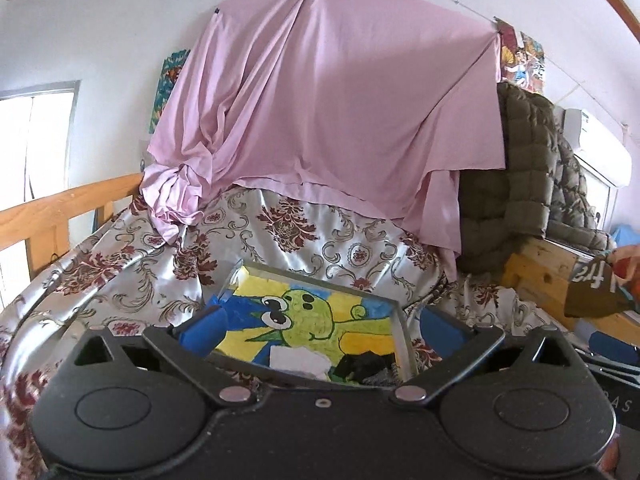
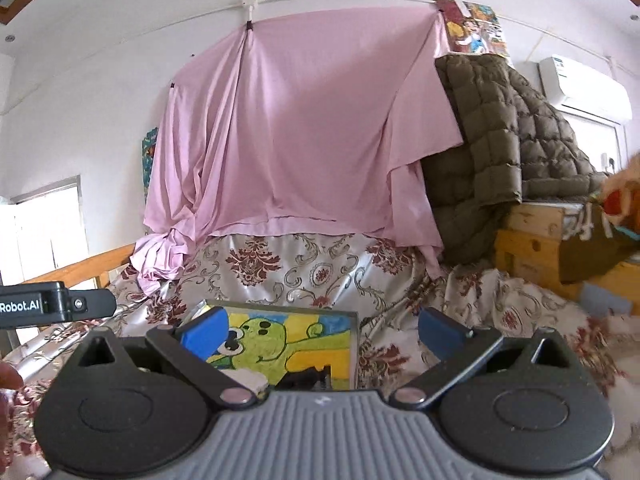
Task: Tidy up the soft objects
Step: 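Lift both open tools away from the painted tray, then grasp the yellow-and-orange striped sock with the left tool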
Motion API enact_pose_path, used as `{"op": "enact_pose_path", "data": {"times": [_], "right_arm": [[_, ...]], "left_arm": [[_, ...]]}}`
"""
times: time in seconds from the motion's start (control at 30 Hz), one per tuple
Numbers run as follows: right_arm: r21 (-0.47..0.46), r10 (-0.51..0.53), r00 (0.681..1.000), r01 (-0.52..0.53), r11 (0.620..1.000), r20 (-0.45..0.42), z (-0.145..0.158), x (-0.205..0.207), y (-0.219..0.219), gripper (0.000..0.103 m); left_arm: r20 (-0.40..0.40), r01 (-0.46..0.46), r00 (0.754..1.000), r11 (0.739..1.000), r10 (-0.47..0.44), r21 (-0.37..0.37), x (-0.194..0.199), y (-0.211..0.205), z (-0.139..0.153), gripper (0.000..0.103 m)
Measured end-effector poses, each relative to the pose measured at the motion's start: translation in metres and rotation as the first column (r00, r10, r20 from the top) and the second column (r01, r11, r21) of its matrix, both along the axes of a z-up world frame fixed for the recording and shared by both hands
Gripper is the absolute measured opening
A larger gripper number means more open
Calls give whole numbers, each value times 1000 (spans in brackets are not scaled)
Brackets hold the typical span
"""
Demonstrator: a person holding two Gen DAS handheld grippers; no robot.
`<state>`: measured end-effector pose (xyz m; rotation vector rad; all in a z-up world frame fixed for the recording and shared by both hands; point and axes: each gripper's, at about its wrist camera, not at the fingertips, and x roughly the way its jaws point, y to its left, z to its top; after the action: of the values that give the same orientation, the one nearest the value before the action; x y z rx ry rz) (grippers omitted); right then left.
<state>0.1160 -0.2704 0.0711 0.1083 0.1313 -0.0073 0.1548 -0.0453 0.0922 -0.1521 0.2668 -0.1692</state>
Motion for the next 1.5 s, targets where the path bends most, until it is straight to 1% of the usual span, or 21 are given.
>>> {"op": "enact_pose_path", "data": {"times": [0.13,0.2,0.27,0.33,0.4,0.53,0.63,0.77,0.9,1.03,1.1,1.3,1.37,1.5], "right_arm": [[46,-8,1000,9,999,-23,-9,-32,-2,103],[86,10,999,-6,996,-47,-15,-47,-6,103],[120,13,997,-5,993,-69,-20,-58,-12,103],[122,-8,995,20,992,-99,-25,-67,-15,103],[123,-28,992,43,992,-126,-29,-74,-18,103],[113,-18,978,42,993,-206,-35,-77,-17,103],[94,7,960,20,995,-280,-41,-78,-12,103],[47,12,915,8,999,-403,-53,-75,-1,103],[-5,17,878,-23,1000,-478,-61,-69,11,103],[-28,42,834,-68,997,-550,-70,-62,20,103],[-31,52,804,-88,996,-593,-75,-56,23,103],[-24,79,728,-130,991,-681,-90,-39,28,103],[-29,71,712,-127,992,-698,-93,-34,29,103],[-28,57,707,-108,994,-705,-94,-29,28,103]], "left_arm": [[-7,15,1000,1000,-15,20,-29,0,-10,102],[-14,20,1000,999,-20,33,-43,0,-18,102],[-37,23,999,998,-21,63,-54,0,-26,102],[-68,30,997,994,-23,104,-62,0,-34,102],[-93,48,995,991,-37,124,-71,2,-42,102],[-146,79,987,989,-61,123,-82,11,-52,102],[-184,95,980,988,-71,120,-85,17,-63,102],[-263,102,962,988,-69,113,-80,23,-77,102],[-339,100,939,988,-56,114,-73,25,-85,102],[-382,128,920,987,-82,97,-68,24,-88,102],[-396,144,914,985,-94,100,-67,21,-90,102],[-455,177,883,979,-113,100,-57,16,-102,102],[-470,179,876,979,-112,100,-53,15,-105,102],[-492,177,863,980,-112,88,-47,16,-109,102]]}}
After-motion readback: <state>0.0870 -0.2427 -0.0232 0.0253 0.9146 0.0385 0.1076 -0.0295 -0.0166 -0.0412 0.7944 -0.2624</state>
